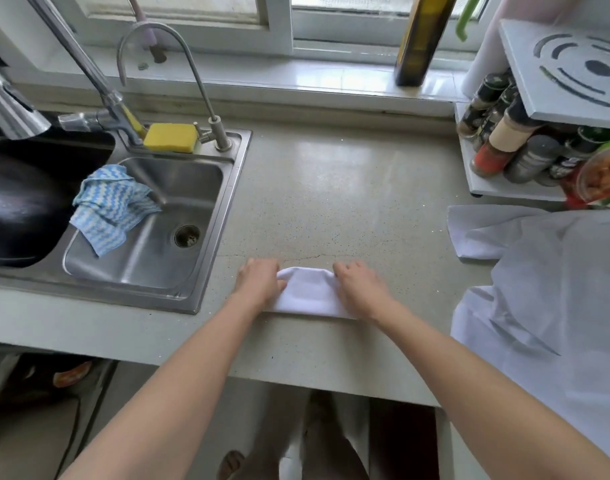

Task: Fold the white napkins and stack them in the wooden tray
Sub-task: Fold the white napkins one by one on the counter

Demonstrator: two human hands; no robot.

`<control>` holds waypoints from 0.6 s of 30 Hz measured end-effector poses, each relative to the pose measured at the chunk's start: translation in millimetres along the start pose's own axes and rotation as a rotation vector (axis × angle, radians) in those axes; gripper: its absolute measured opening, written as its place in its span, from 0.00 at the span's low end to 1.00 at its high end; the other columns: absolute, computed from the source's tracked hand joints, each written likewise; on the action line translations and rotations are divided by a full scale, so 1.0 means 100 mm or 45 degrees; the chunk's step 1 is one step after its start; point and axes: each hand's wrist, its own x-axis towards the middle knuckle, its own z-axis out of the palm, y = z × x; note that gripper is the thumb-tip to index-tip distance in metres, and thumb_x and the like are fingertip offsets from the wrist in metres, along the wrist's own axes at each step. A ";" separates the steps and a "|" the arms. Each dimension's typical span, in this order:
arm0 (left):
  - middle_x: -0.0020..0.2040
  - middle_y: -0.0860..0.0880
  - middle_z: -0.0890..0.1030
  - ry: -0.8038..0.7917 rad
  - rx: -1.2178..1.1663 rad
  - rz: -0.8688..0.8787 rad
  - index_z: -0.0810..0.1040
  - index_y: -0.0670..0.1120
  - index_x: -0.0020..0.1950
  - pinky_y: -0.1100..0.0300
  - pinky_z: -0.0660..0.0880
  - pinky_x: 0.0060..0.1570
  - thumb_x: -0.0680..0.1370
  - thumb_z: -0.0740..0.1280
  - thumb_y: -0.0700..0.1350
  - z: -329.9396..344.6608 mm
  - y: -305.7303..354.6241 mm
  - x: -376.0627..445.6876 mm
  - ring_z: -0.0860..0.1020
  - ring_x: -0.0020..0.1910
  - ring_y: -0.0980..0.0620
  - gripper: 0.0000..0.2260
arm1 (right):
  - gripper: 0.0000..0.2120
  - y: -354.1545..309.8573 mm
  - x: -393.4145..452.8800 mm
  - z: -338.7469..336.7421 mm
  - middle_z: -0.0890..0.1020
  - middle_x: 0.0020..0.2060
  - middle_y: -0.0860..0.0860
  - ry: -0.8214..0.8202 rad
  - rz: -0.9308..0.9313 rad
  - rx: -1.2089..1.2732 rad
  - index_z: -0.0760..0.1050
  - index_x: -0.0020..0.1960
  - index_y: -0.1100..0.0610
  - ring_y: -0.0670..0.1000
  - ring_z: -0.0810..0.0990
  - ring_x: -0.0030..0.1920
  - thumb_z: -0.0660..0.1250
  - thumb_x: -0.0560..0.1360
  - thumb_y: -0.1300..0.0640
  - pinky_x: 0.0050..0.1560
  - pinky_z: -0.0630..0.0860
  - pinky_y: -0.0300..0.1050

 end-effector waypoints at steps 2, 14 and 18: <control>0.51 0.41 0.81 -0.096 0.048 -0.037 0.78 0.42 0.48 0.55 0.71 0.51 0.77 0.63 0.45 0.00 -0.01 -0.09 0.77 0.53 0.42 0.08 | 0.05 -0.09 0.06 -0.08 0.78 0.53 0.58 -0.163 0.047 -0.035 0.68 0.49 0.55 0.58 0.75 0.54 0.55 0.80 0.59 0.45 0.65 0.45; 0.46 0.42 0.76 0.315 -0.893 -0.552 0.73 0.42 0.47 0.56 0.63 0.39 0.76 0.66 0.42 -0.07 -2.39 -2.09 0.72 0.44 0.48 0.05 | 0.03 -2.66 -0.12 -0.13 0.79 0.40 0.54 -0.174 -0.654 0.078 0.75 0.44 0.58 0.56 0.77 0.42 0.63 0.73 0.61 0.40 0.74 0.49; 0.52 0.42 0.79 0.530 -0.938 -0.840 0.77 0.41 0.53 0.53 0.71 0.47 0.75 0.68 0.44 0.01 -3.55 -3.31 0.76 0.51 0.44 0.10 | 0.01 -4.22 -0.60 0.20 0.77 0.36 0.56 -0.179 -0.943 0.115 0.73 0.42 0.60 0.57 0.74 0.38 0.63 0.71 0.63 0.35 0.70 0.50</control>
